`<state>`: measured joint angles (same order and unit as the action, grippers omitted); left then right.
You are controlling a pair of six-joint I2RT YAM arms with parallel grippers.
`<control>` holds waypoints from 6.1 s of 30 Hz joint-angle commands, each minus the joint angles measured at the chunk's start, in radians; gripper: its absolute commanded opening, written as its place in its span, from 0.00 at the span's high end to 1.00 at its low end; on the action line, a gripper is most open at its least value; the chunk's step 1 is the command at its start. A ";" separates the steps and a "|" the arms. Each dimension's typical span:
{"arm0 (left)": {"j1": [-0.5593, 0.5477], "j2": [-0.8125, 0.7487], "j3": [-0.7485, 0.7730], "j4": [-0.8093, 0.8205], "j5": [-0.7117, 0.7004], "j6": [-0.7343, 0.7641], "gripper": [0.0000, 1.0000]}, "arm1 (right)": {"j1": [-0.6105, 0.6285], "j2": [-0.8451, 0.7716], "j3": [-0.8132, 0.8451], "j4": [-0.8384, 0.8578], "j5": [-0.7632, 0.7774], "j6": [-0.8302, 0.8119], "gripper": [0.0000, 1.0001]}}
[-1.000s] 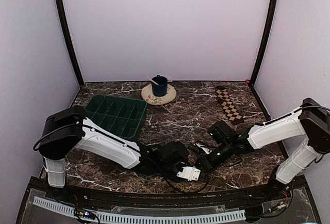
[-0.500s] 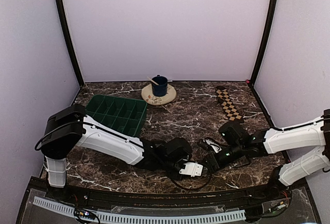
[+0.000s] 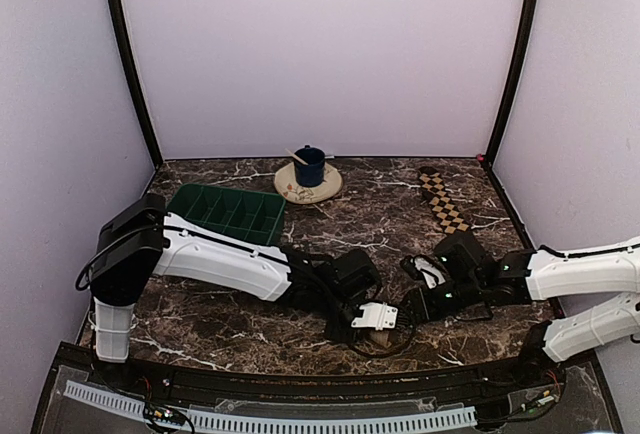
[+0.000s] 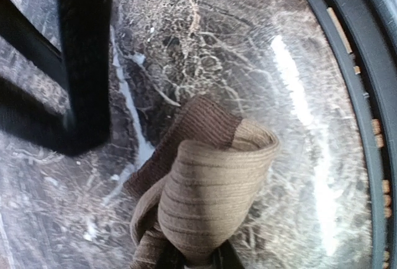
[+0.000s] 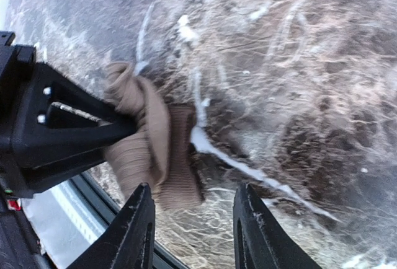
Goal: Roll the socks
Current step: Pick up the sock from the center of the board, then place the sock in the storage box, then move the sock to the center of the board.
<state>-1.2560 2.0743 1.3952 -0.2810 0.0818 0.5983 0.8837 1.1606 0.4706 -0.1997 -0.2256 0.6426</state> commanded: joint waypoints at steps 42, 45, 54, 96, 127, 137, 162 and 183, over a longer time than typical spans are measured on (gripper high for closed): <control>0.683 -0.584 -0.101 -0.052 -0.260 -0.548 1.00 | 0.001 0.097 0.115 0.102 0.133 -0.035 0.60; 0.725 -0.607 -0.116 -0.099 -0.375 -0.550 1.00 | 0.002 0.134 0.151 0.108 0.130 -0.054 0.60; 0.826 -0.575 -0.178 -0.209 -0.588 -0.609 1.00 | 0.000 0.243 0.245 0.135 0.098 -0.111 0.60; 0.756 -0.333 -0.103 -0.730 -0.754 -1.015 1.00 | -0.012 0.349 0.266 0.300 -0.050 -0.198 0.60; 0.959 -0.308 -0.140 -0.523 -0.380 -0.884 1.00 | -0.012 0.380 0.317 0.266 -0.058 -0.181 0.59; 1.016 -0.274 -0.157 -0.484 -0.264 -0.842 1.00 | -0.012 0.414 0.350 0.248 -0.060 -0.182 0.59; 1.061 -0.343 -0.167 -0.458 -0.137 -0.816 0.58 | -0.012 0.501 0.429 0.220 -0.071 -0.190 0.58; 0.905 -0.630 -0.100 -0.326 -0.183 -0.763 0.56 | -0.013 0.498 0.494 0.150 0.113 -0.203 0.58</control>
<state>-0.2581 1.5295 1.2701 -0.7094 -0.0578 -0.2012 0.8768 1.6646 0.9176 -0.0185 -0.2394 0.4541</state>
